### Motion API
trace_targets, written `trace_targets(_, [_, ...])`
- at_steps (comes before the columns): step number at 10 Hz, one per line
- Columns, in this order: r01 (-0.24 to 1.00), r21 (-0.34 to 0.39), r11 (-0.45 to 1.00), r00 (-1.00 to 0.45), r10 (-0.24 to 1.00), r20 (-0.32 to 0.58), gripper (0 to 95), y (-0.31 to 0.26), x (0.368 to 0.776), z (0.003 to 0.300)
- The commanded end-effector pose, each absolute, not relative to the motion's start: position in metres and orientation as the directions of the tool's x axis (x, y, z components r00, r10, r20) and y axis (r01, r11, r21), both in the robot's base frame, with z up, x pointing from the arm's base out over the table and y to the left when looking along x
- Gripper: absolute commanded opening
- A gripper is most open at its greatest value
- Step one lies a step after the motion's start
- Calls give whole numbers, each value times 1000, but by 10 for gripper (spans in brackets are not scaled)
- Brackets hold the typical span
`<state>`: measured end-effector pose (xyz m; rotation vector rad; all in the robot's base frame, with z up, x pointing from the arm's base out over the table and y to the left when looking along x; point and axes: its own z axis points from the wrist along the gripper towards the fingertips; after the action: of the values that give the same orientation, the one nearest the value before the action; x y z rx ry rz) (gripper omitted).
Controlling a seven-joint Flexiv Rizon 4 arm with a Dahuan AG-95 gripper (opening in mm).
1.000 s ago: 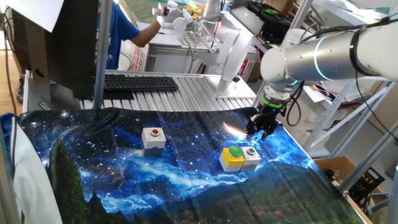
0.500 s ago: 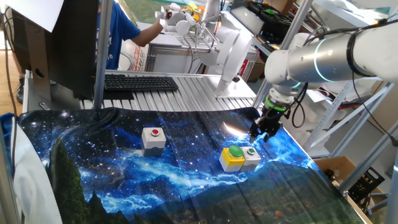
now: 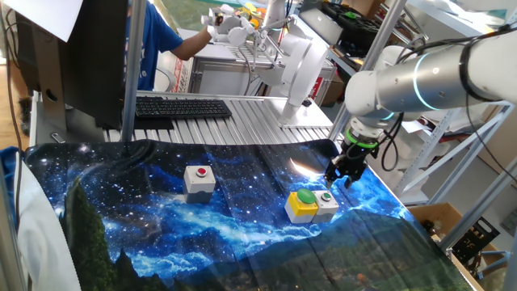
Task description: Press three buttons from left to right in sequence
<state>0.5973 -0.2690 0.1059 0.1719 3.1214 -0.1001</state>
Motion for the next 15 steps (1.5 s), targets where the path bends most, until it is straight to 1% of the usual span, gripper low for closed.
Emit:
trace_targets(1, [109, -57, 992, -994, 108, -13, 570, -272, 599, 103])
trace_targets(5, [138, -51, 989, -990, 136, -33, 570, -265, 586, 93])
trace_targets(6, [135, -42, 990, -991, 134, -30, 570, -267, 586, 93])
trace_targets(15, [127, -46, 991, -992, 125, -28, 570, -270, 585, 92])
